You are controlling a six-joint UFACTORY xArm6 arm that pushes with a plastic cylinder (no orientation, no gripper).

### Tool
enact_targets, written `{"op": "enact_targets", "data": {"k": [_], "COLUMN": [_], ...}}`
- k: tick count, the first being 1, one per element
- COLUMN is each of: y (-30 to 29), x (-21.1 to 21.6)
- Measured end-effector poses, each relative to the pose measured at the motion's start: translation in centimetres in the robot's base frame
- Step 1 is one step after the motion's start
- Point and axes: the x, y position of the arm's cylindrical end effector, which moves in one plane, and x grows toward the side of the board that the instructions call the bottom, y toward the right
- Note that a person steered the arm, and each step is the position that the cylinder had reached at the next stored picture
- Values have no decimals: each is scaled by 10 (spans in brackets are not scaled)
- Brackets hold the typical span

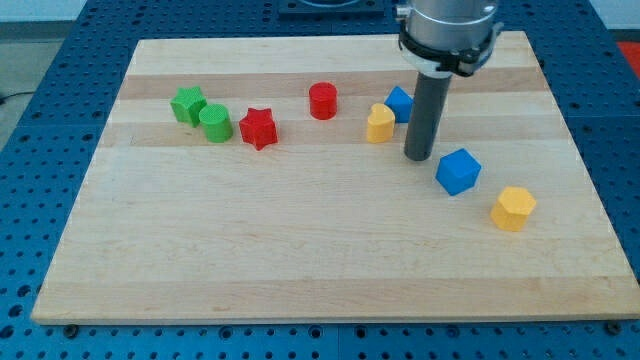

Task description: Push the blue triangle into the red circle

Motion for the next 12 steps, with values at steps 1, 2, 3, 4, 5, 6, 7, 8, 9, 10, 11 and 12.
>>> {"op": "enact_targets", "data": {"k": [1, 2, 3, 4, 5, 6, 7, 8, 9, 10, 11, 12], "y": [11, -3, -30, -66, -63, -50, -50, -49, -49, -46, -58, -64], "x": [-58, -81, -84, -81, -54, -50, -59, -67, -38, -25, -57, -101]}}
